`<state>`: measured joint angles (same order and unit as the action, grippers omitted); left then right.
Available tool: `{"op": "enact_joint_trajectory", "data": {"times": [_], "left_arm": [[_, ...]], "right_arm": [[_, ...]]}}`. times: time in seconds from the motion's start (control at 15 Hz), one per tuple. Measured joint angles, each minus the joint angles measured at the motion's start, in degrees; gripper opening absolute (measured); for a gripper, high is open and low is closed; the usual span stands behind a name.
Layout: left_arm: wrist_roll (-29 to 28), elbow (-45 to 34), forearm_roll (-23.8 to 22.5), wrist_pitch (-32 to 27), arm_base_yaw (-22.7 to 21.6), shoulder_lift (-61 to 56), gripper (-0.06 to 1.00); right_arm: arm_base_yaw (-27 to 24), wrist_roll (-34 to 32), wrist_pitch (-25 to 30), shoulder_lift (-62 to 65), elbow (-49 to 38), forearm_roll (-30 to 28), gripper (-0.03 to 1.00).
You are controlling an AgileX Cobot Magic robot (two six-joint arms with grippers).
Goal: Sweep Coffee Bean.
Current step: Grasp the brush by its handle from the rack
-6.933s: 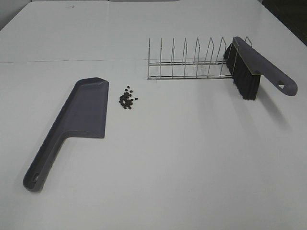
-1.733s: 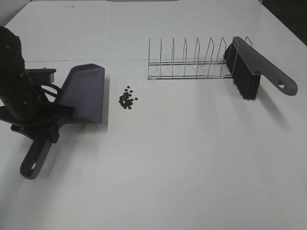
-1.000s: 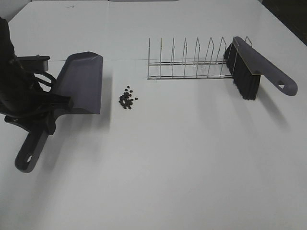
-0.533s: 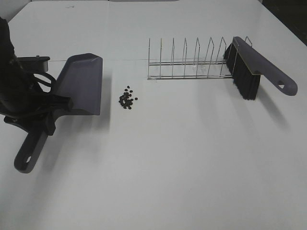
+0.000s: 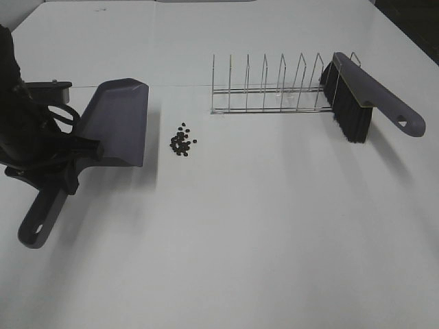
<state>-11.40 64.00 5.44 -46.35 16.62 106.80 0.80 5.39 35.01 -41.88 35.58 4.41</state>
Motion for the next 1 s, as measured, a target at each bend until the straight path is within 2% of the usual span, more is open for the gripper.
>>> {"op": "enact_joint_trajectory", "data": {"times": [0.07,0.13,0.53,0.73,0.87,1.0], "left_arm": [[0.4,0.0,-0.06,-0.17,0.0,0.0,0.31],[0.52,0.0,-0.06,-0.17,0.0,0.0,0.31],[0.63,0.0,-0.06,-0.17,0.0,0.0,0.31],[0.63,0.0,-0.06,-0.29,0.0,0.0,0.31],[0.63,0.0,-0.06,-0.29,0.0,0.0,0.31],[0.63,0.0,-0.06,-0.34,0.0,0.0,0.31]], "right_arm": [[0.0,0.0,-0.46,-11.06,6.13,0.0,0.7],[0.0,0.0,-0.52,-16.79,9.34,0.0,0.7],[0.0,0.0,1.72,-41.42,31.51,-1.2,0.69],[0.0,0.0,8.82,-53.74,45.03,-3.55,0.68],[0.0,0.0,16.1,-64.11,57.24,-3.95,0.68],[0.0,0.11,20.28,-71.79,65.83,-4.13,0.68]]}}
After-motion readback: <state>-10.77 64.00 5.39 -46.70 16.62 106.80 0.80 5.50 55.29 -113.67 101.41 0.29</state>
